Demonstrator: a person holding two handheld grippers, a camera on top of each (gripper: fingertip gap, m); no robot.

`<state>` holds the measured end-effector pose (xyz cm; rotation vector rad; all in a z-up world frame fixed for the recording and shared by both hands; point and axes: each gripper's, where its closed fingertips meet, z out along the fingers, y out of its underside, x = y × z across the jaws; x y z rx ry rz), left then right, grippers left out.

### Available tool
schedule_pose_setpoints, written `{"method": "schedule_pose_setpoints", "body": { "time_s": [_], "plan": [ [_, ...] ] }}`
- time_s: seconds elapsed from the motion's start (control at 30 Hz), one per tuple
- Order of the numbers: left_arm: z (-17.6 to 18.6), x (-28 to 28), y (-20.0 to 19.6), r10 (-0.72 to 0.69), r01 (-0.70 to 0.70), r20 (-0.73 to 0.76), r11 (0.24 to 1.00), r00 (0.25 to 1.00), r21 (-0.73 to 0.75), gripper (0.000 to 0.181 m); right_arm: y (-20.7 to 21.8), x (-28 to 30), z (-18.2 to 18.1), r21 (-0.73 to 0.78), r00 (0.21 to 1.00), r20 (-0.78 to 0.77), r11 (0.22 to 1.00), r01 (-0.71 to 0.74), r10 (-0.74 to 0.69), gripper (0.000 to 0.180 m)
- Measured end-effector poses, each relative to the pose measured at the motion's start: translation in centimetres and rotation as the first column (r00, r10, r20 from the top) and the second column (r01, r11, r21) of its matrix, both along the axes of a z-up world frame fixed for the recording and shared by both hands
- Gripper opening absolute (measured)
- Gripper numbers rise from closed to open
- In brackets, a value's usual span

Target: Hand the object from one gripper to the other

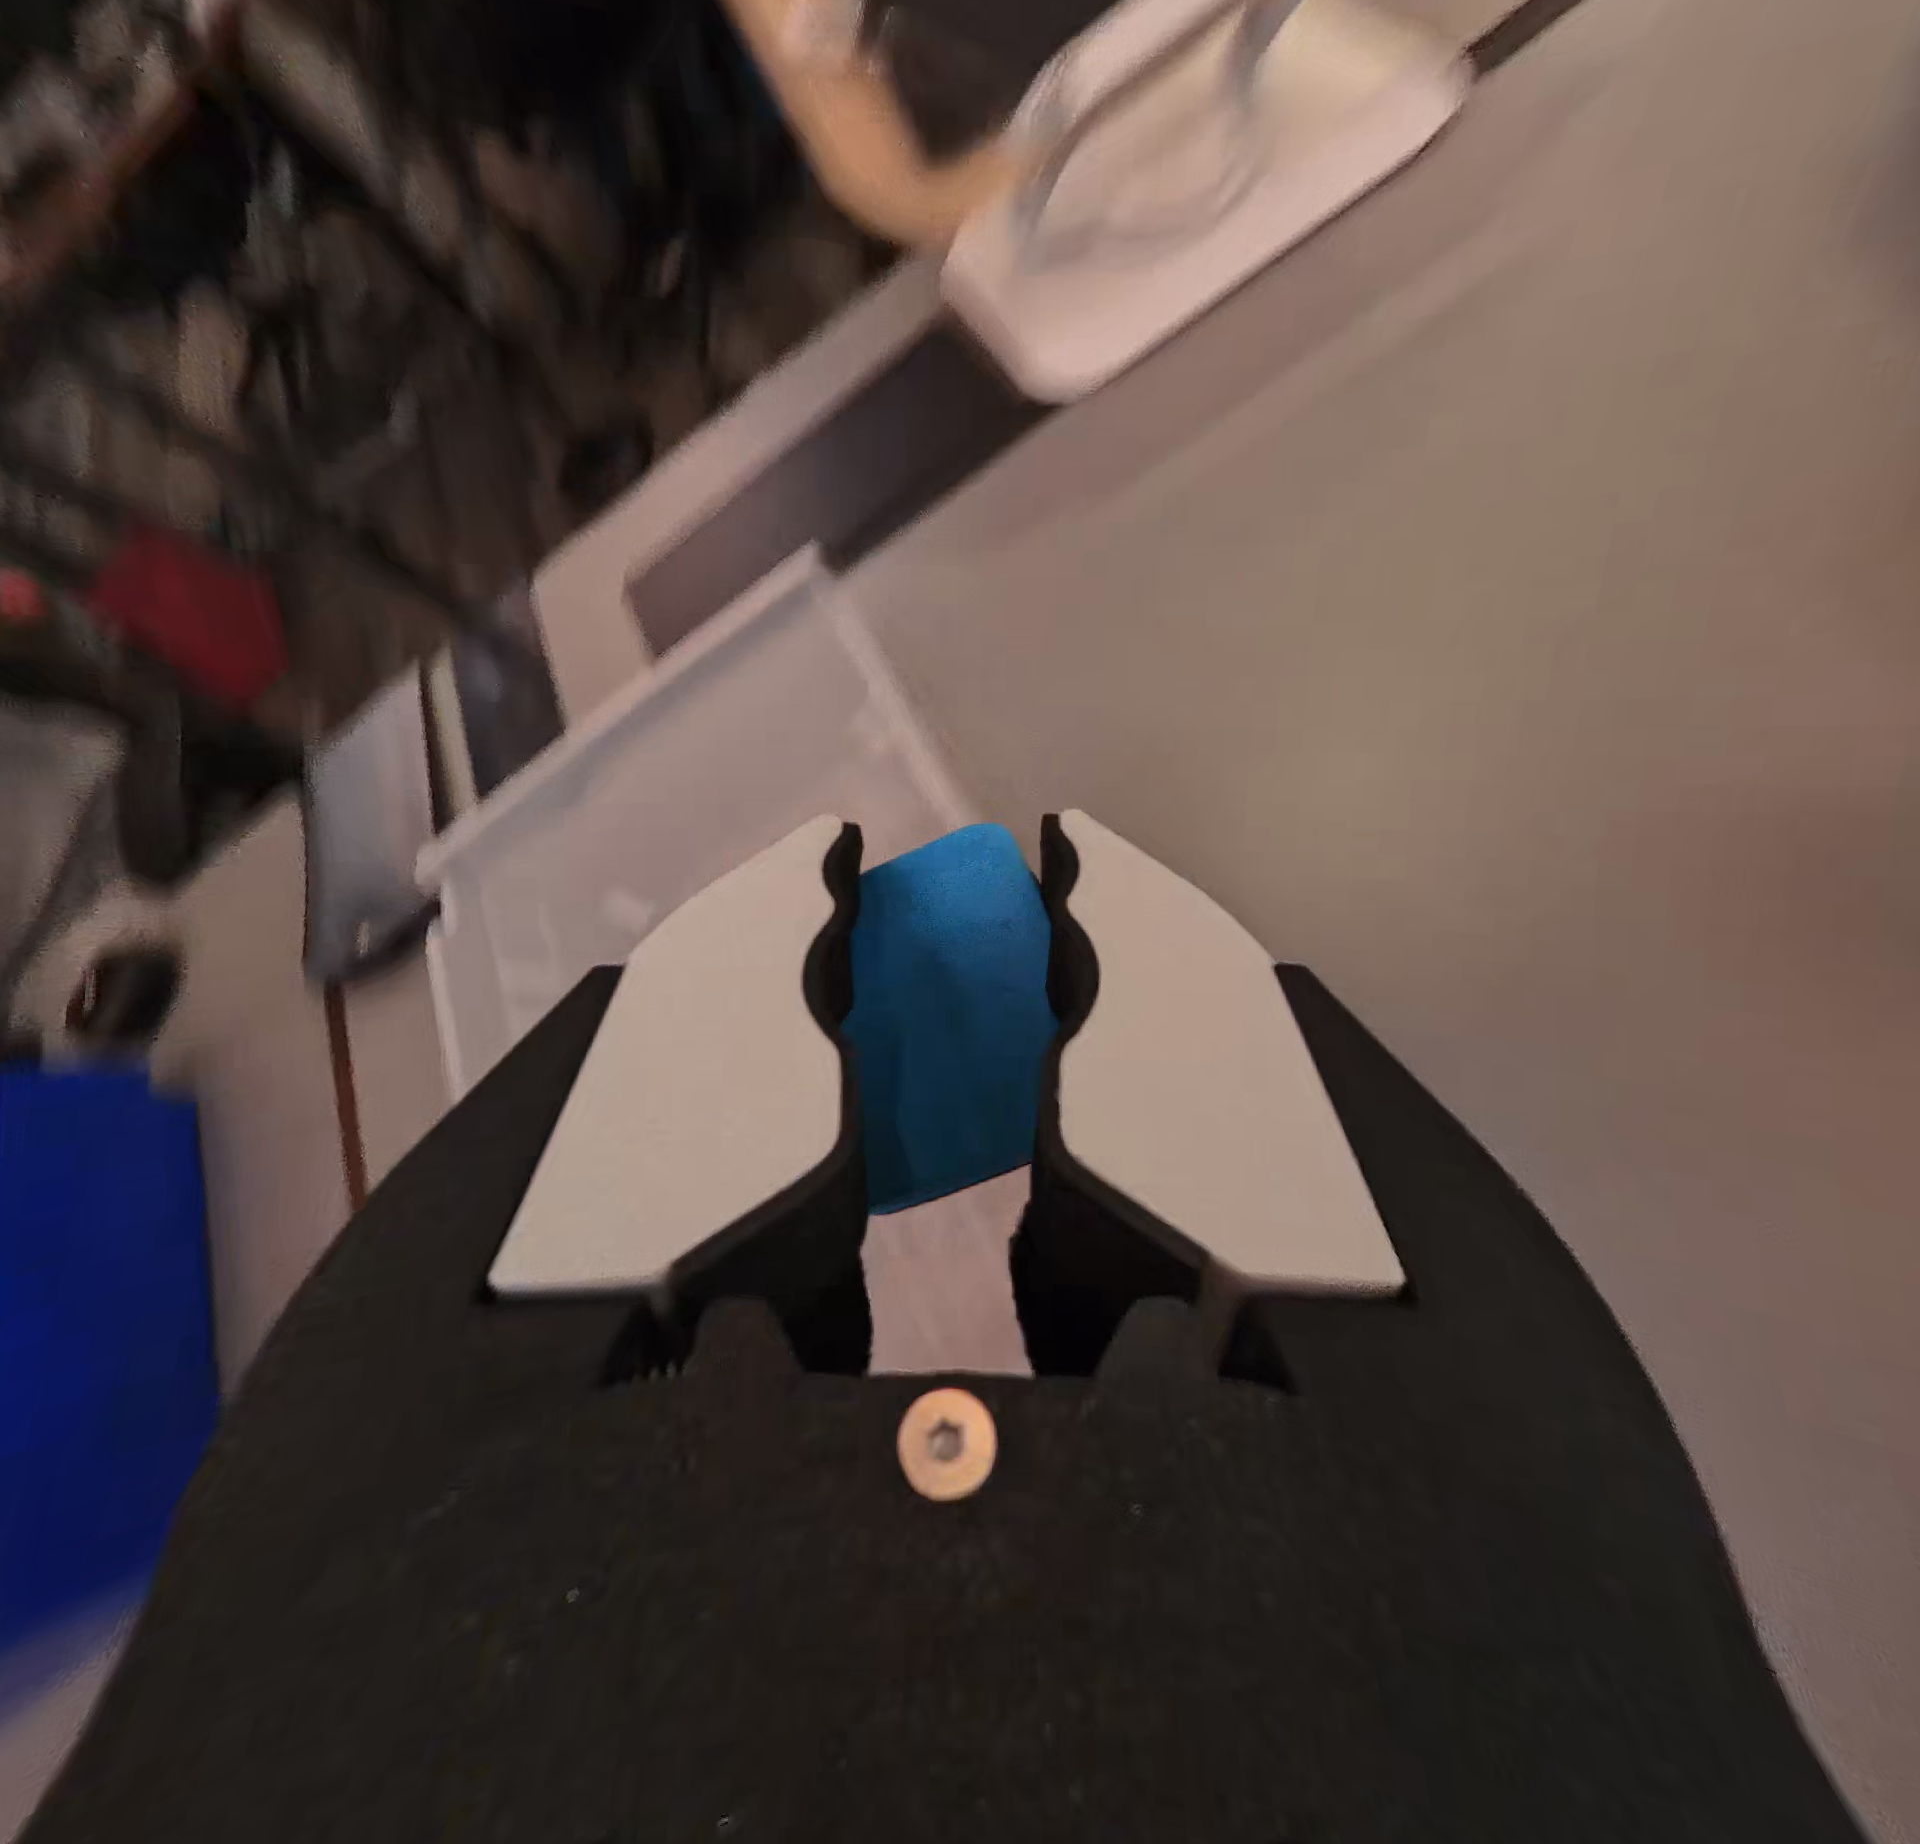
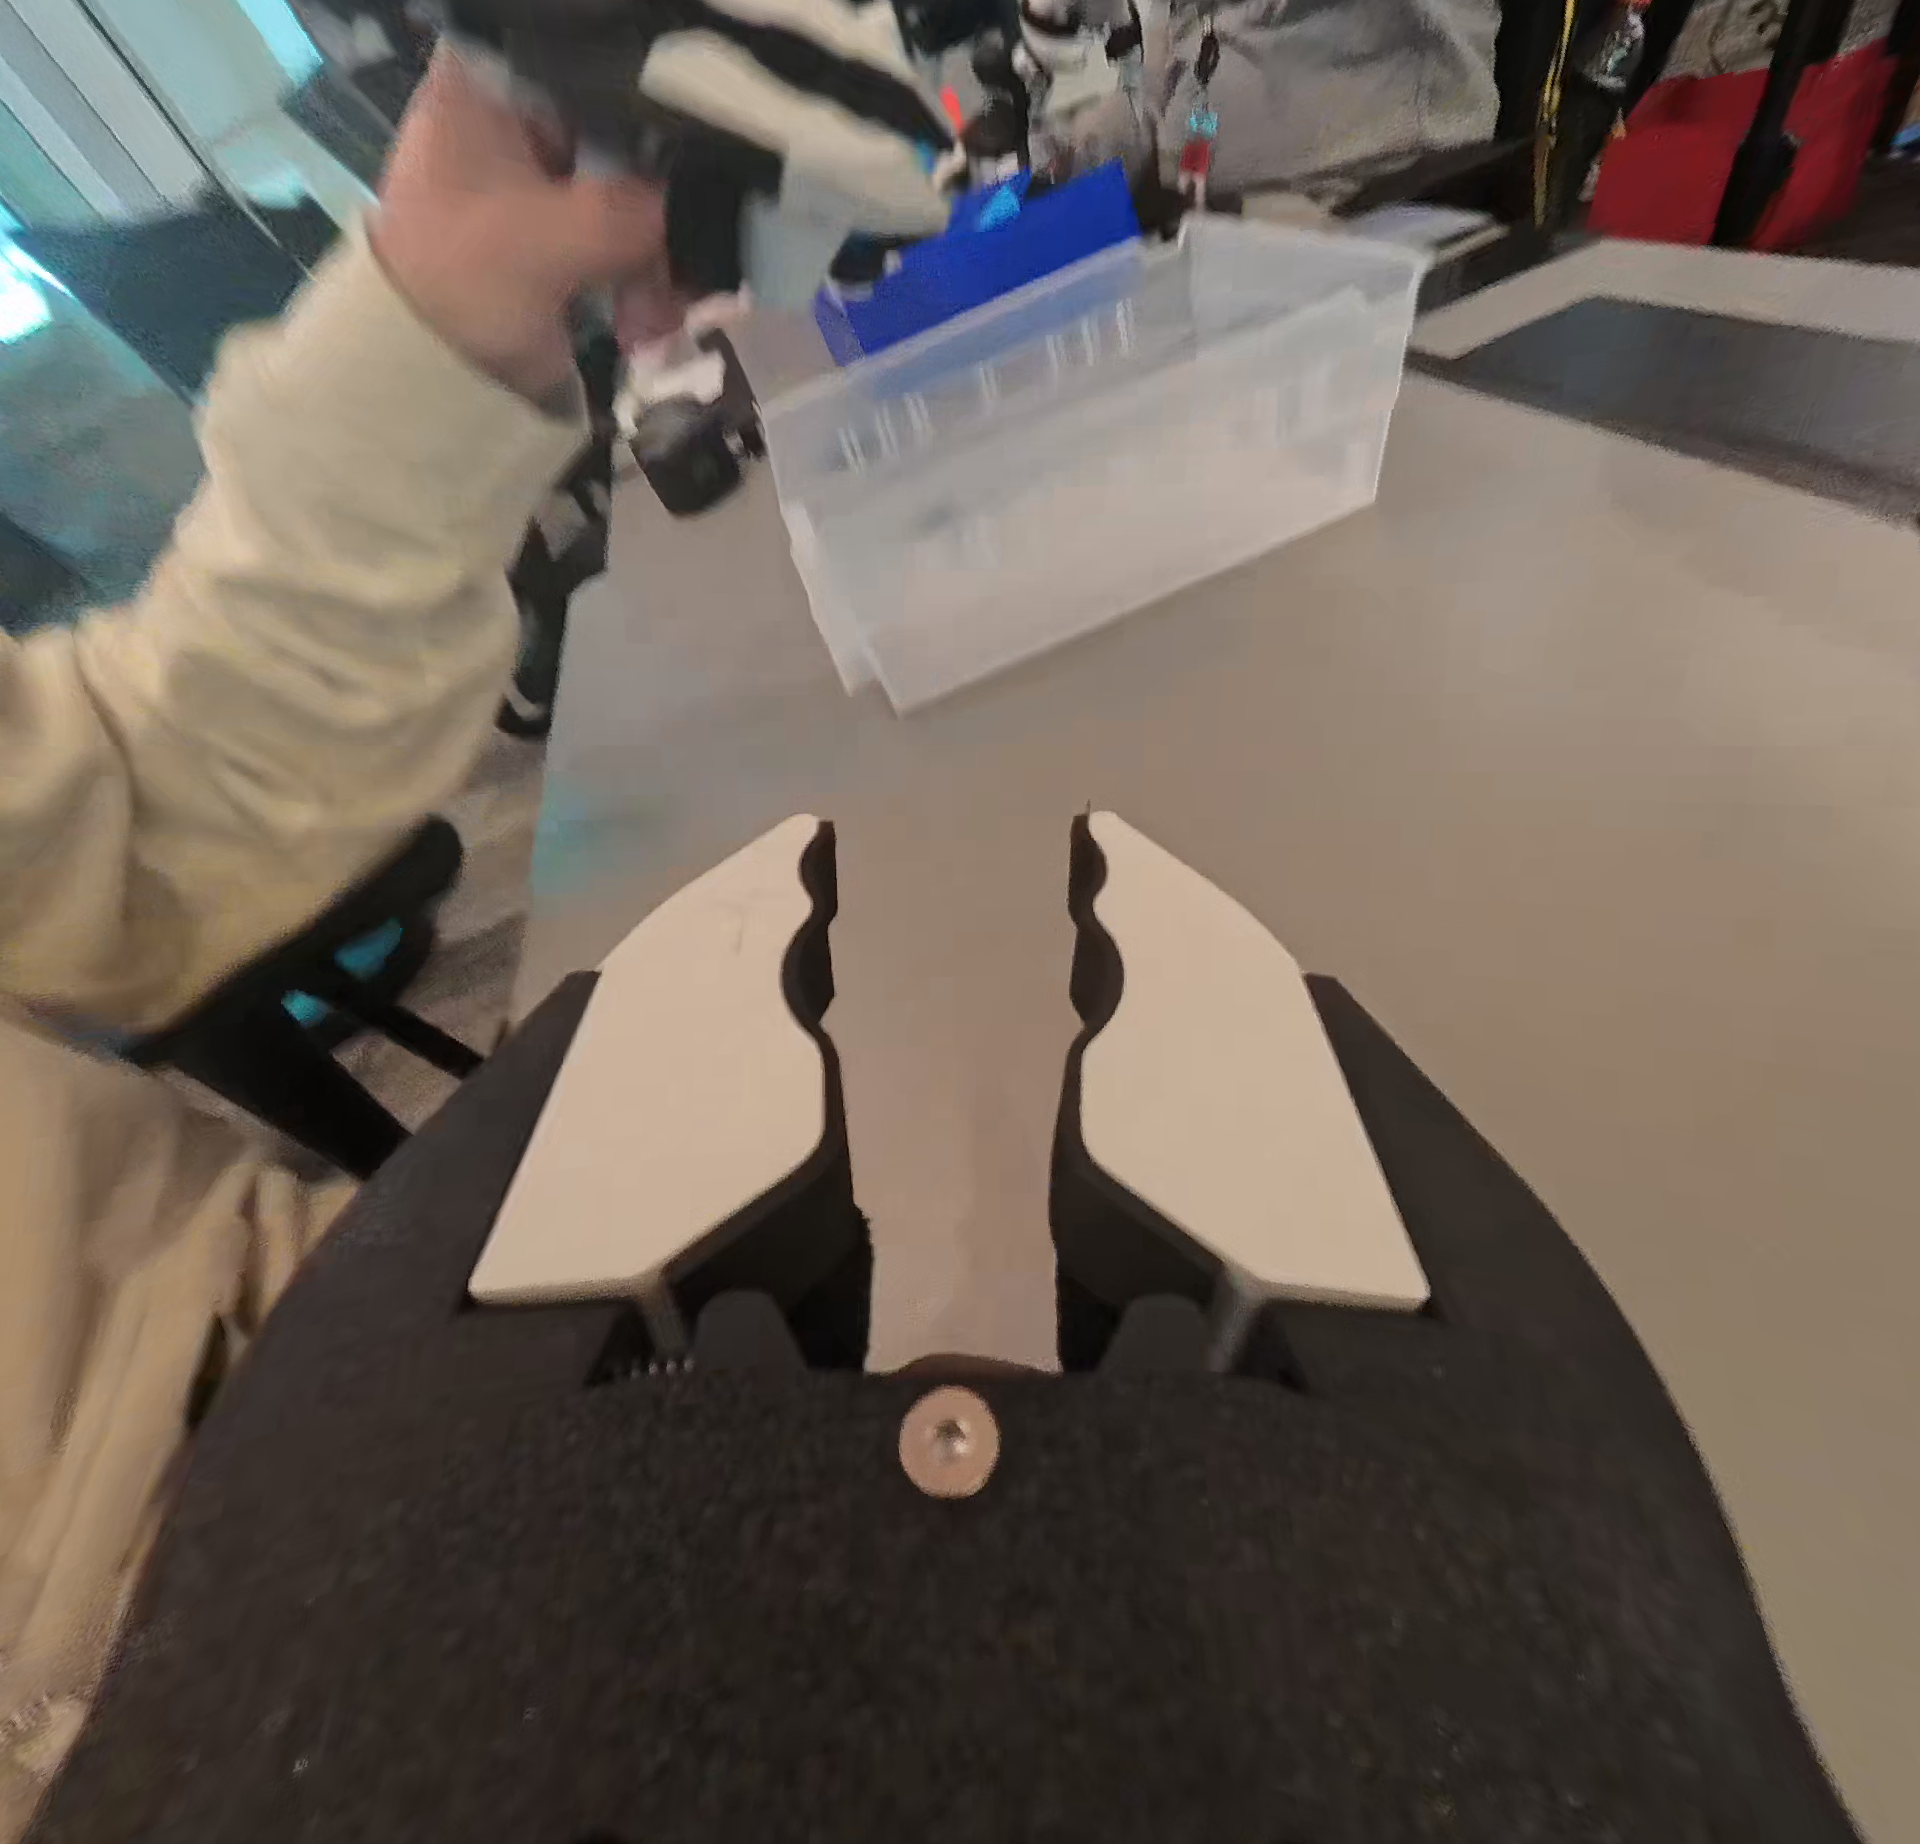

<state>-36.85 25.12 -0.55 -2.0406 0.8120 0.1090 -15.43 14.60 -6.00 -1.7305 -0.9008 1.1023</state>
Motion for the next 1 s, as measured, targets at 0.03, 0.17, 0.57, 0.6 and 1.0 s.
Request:
{"method": "schedule_pose_setpoints", "body": {
  "time_s": [0.03,0.17,0.57,0.6,1.0],
  "plan": [
    [1.4,2.0,-0.7,-0.096,0.094,0.033,0.993,0.995,0.072,0.032,0.9,-0.5,1.7,-0.025,0.999,-0.047,0.999,-0.024,0.023,0.046],
    [4.5,9.6,-4.9,-0.450,0.399,0.095,0.857,0.888,0.327,0.032,3.0,-3.0,5.7,-0.183,0.969,-0.207,0.968,-0.171,0.132,0.060],
    [4.0,19.8,-12.6,-0.721,0.660,-0.094,0.564,0.687,0.496,0.031,-2.3,-4.8,7.4,-0.351,0.529,-0.813,0.520,-0.779,0.244,0.095],
    [4.0,20.2,-12.9,-0.735,0.664,-0.077,0.558,0.674,0.498,0.032,-2.8,-4.5,8.0,-0.309,0.465,-0.851,0.483,-0.819,0.244,0.095],
    [2.8,21.5,-13.5,-0.726,0.661,-0.080,0.569,0.683,0.490,0.031,-3.8,-4.3,7.8,-0.235,0.347,-0.897,0.368,-0.900,0.275,0.060]
  ]
}}
